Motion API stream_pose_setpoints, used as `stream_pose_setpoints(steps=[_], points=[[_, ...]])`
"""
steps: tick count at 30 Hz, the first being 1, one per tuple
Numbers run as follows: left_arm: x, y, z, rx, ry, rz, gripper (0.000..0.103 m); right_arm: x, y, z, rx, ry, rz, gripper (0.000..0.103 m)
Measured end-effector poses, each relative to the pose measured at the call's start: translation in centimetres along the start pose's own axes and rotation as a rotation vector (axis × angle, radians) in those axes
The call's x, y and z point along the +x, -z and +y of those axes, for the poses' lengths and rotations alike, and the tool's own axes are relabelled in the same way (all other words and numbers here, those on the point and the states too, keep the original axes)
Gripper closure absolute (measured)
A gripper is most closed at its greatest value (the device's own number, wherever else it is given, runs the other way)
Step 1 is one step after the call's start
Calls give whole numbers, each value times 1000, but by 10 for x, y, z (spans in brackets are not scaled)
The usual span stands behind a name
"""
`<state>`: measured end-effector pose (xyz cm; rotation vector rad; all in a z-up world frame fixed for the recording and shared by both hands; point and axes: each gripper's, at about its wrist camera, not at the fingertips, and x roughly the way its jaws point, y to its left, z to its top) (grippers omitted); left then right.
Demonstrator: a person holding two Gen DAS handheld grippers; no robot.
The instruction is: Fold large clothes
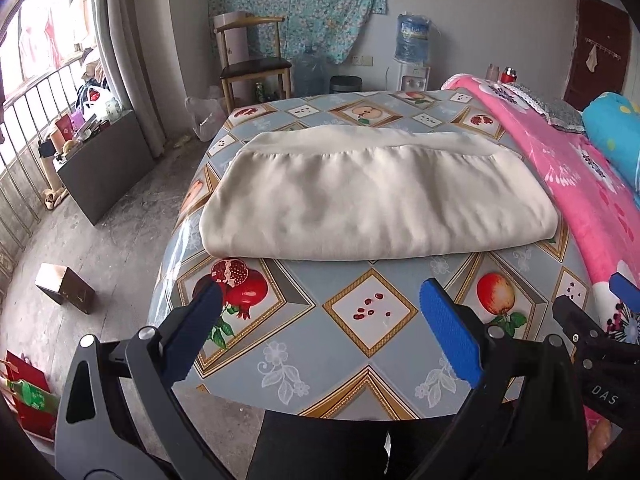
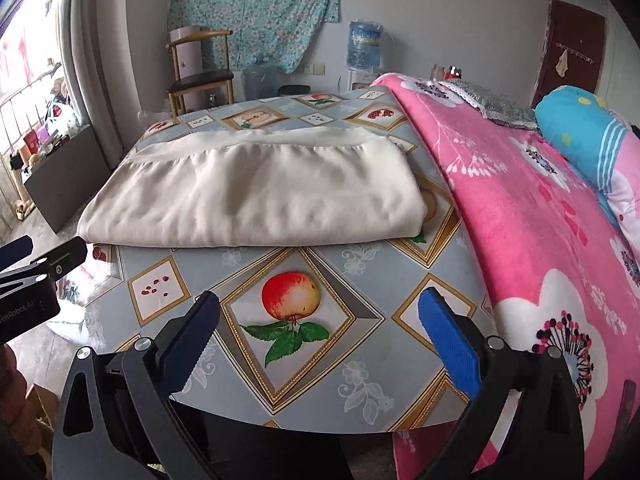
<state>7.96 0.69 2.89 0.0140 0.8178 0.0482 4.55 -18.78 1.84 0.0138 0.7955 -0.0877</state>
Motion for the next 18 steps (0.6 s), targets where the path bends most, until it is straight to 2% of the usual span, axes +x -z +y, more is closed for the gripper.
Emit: stream_pose_setpoints(steps=[5,18], points=[[9,1,1,-11,9,41,8,5,-2,4,-10,7,14,6],[15,-2,2,-14,-11,55,8,6,-10,10,-15,0,29,6]])
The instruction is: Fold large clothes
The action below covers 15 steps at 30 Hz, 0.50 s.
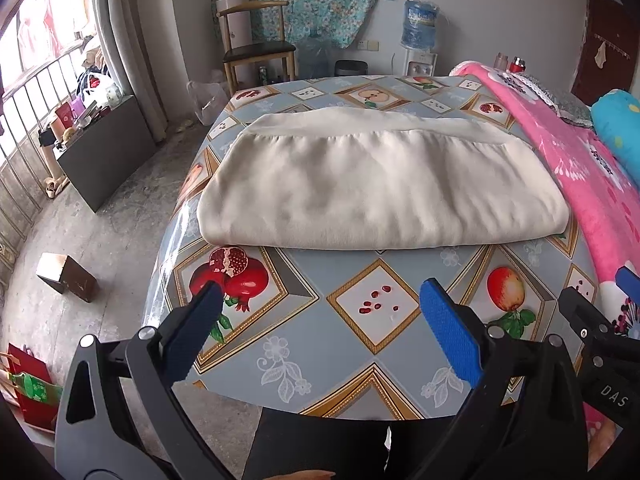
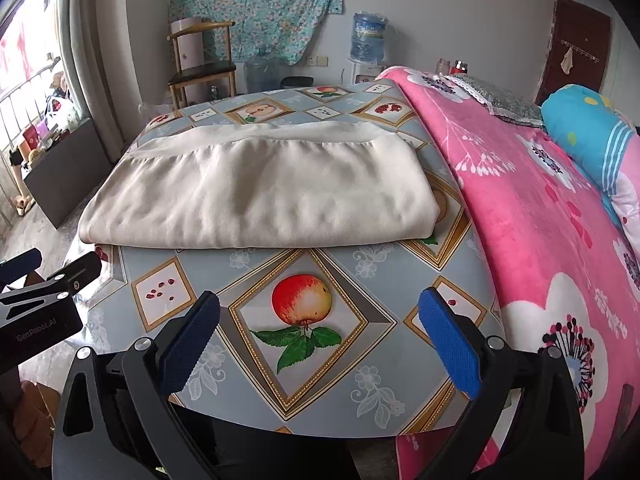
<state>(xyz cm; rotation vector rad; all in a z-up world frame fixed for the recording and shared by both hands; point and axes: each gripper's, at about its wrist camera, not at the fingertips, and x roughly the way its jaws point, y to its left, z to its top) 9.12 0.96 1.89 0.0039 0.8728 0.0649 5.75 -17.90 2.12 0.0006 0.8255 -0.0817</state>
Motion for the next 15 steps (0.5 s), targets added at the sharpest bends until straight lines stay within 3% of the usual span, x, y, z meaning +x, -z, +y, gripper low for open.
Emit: stream_pose_setpoints(steps=[15], points=[[4,0,1,-4,2,11,8,0,-1,-2,5,26,8,6]])
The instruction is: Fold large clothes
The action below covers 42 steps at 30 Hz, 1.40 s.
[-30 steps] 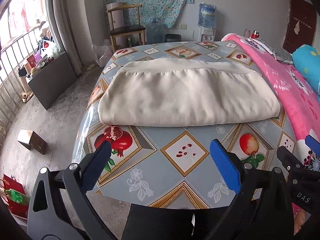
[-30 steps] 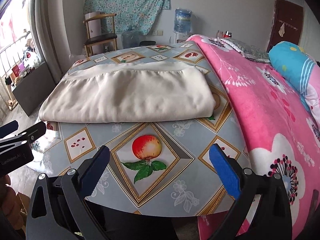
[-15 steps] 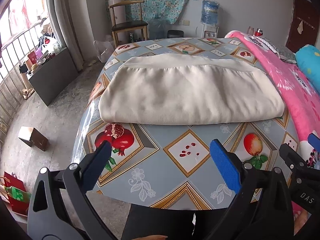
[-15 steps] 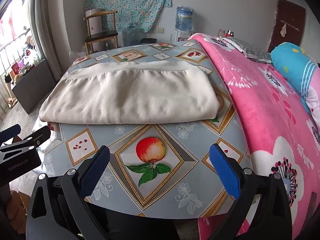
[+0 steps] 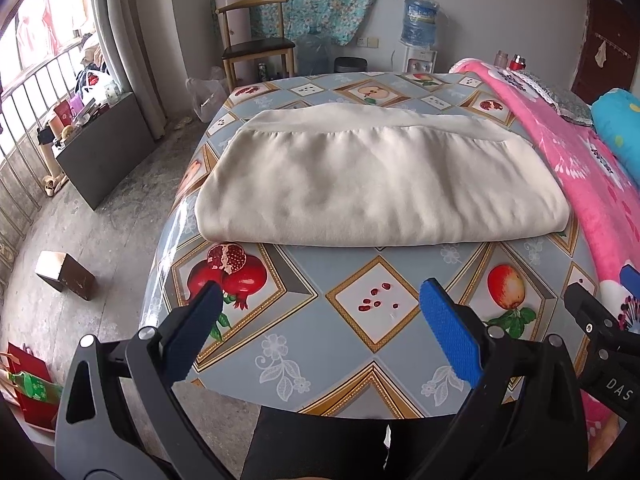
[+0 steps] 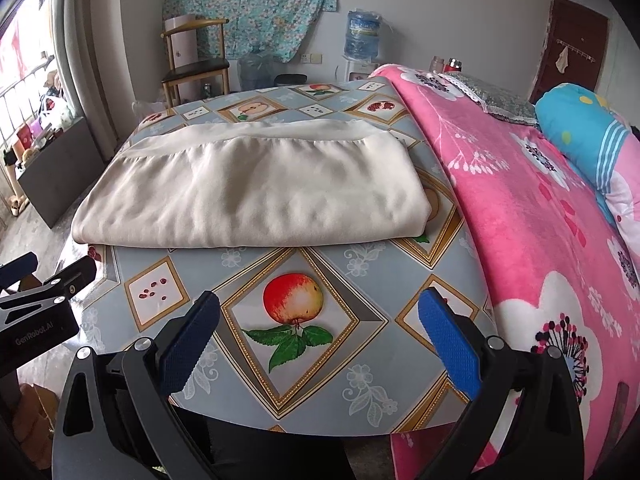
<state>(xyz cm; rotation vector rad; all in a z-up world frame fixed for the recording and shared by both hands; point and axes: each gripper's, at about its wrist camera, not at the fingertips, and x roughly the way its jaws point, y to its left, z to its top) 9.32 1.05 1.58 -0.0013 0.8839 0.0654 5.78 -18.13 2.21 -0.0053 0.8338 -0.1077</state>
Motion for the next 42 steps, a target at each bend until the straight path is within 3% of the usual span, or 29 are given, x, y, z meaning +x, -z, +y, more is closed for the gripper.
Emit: stream_pose_setpoints(steps=[42], points=[[0,-2,-2,-6,11,11,8,0,-1,-6,5,21,-4,6]])
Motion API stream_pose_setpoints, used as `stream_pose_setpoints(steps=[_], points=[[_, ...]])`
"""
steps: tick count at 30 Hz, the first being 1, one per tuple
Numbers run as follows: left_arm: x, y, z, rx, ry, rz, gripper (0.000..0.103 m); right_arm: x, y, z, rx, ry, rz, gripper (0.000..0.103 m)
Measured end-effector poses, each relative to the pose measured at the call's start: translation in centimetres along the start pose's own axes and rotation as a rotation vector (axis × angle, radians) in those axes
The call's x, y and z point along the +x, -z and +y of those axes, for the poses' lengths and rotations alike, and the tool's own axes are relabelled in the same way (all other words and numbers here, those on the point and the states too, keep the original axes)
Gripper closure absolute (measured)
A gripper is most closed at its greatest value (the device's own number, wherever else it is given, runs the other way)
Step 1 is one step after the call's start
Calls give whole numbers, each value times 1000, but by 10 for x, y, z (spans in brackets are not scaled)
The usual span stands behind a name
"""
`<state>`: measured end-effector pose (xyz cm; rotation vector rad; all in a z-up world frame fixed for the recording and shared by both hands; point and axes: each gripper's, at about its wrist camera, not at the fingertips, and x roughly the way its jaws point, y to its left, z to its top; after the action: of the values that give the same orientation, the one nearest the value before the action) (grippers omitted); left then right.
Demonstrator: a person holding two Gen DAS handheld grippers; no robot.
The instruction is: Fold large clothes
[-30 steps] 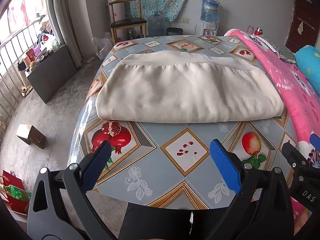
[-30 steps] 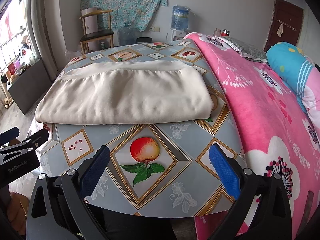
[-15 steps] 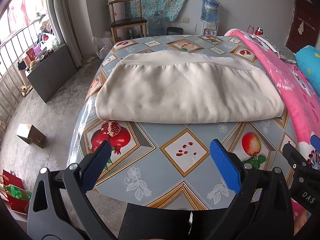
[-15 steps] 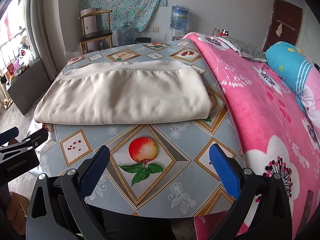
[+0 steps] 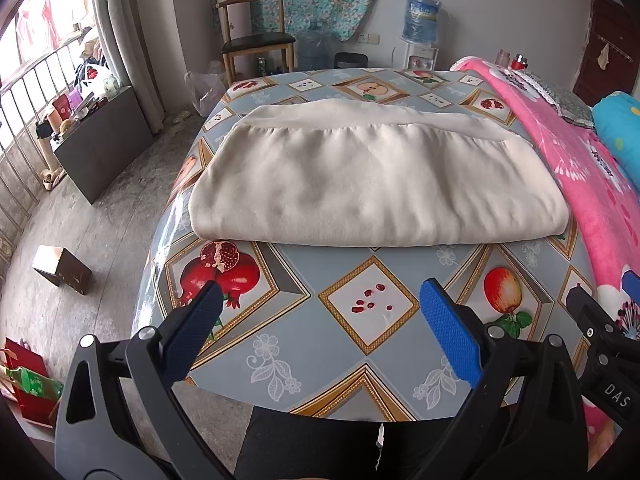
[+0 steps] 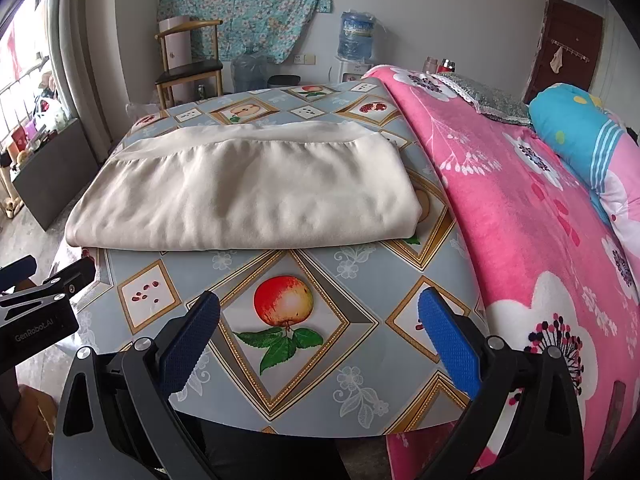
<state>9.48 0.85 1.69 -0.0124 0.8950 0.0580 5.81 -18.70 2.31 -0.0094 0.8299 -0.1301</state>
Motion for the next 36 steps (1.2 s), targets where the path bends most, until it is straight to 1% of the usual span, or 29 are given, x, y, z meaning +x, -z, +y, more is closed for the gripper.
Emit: stream_pose_setpoints(steps=[36], points=[[0,-1,0,-2,-4,-3,8,0,-2,2,-9,4,-3,6]])
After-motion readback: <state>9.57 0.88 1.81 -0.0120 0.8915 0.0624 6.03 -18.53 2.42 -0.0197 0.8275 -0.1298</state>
